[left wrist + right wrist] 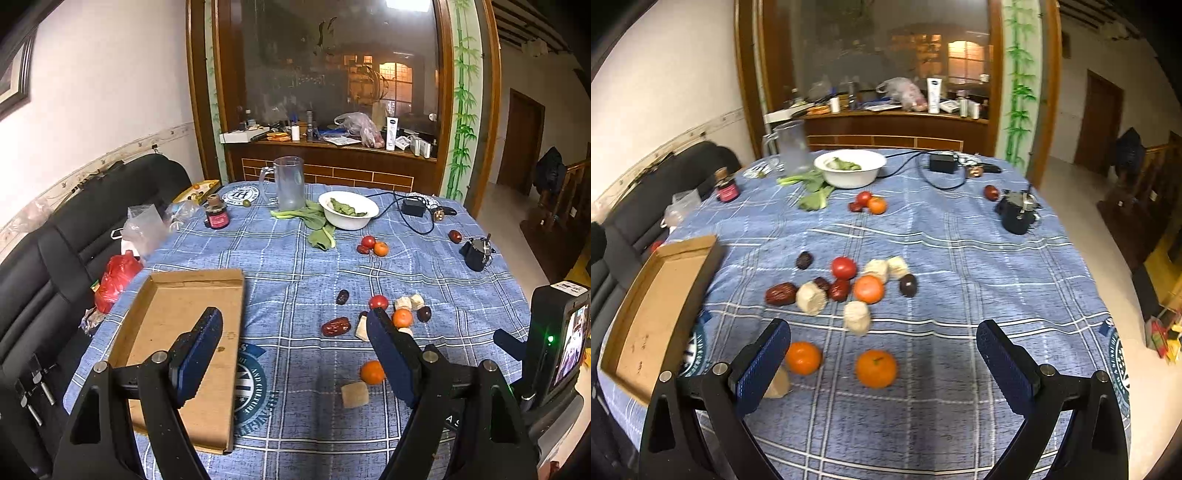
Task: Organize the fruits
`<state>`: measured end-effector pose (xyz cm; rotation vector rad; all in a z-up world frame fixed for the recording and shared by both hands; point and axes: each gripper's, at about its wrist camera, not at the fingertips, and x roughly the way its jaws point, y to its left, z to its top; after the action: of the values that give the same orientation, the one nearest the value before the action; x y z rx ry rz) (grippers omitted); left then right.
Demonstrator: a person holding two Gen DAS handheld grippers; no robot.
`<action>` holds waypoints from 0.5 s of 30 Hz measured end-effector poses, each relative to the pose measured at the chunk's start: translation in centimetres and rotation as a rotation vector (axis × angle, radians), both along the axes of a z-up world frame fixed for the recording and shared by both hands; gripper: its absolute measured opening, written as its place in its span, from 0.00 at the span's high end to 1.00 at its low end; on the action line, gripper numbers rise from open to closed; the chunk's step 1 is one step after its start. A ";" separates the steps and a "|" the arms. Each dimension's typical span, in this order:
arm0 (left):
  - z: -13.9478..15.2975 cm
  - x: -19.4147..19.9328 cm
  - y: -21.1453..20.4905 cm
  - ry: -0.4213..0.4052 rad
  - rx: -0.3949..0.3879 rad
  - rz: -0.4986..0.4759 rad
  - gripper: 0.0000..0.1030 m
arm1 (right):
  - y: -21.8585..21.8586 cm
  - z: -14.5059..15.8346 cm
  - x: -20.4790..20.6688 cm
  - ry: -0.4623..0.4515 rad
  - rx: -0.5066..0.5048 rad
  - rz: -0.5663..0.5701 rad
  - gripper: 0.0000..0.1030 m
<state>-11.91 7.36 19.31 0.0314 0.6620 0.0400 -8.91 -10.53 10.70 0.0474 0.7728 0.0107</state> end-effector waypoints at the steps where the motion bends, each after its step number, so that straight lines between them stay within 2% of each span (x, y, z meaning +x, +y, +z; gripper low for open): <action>1: 0.0 0.0 0.0 0.002 0.003 0.003 0.22 | 0.1 0.0 0.0 0.001 0.000 0.004 0.01; 15: -1.2 0.7 -0.2 0.056 0.000 -0.012 0.22 | -0.3 -1.0 -0.1 0.041 0.013 -0.010 0.01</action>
<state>-11.25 7.14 18.13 0.0370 0.7176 0.0273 -8.99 -10.88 9.69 0.0635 0.8137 0.0056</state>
